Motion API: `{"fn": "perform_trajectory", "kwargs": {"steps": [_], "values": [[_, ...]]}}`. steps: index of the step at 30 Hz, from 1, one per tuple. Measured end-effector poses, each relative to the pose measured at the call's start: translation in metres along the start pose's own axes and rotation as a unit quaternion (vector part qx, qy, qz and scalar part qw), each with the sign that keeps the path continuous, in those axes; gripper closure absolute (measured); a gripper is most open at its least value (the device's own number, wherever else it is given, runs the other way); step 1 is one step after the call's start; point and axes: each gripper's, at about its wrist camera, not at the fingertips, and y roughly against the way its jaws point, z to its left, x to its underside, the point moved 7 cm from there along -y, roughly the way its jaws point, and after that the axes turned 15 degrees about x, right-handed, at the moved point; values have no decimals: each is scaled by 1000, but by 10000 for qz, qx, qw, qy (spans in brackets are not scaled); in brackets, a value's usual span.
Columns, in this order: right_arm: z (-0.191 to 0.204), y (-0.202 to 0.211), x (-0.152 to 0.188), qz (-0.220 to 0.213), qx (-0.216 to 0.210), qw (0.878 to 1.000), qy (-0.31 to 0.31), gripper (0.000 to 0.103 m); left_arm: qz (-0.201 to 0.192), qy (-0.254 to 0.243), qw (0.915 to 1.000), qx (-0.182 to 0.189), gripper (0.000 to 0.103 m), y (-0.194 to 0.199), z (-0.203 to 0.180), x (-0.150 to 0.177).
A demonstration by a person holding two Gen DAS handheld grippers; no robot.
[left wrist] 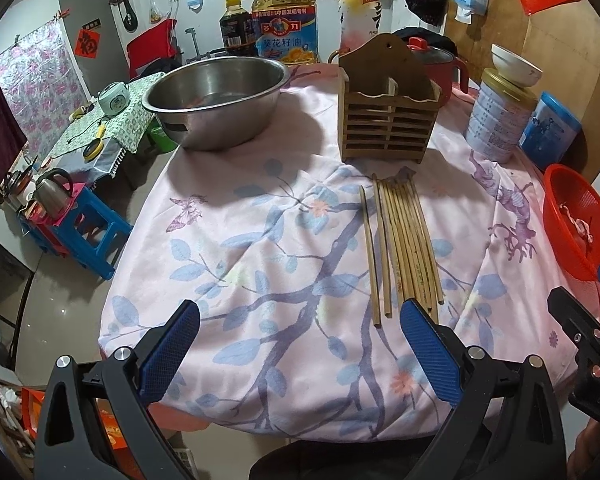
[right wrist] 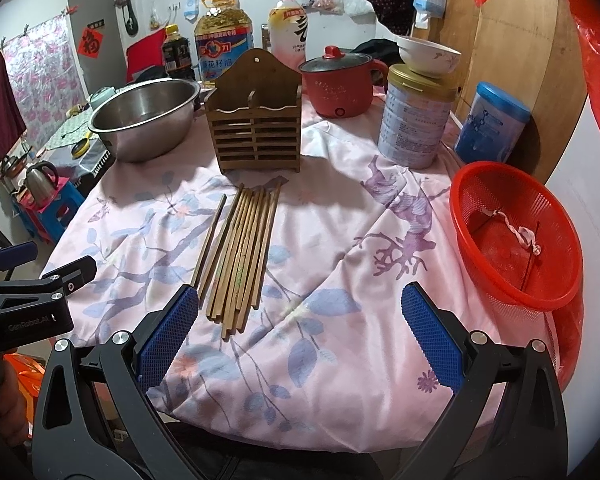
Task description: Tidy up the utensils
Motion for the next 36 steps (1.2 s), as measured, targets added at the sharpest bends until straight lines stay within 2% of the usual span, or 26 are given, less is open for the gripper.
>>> {"fn": "perform_trajectory", "kwargs": {"steps": [36], "values": [[3, -11, -3, 99, -30, 9999, -11, 5, 27, 34, 10000, -41, 5, -6, 6, -1]]}}
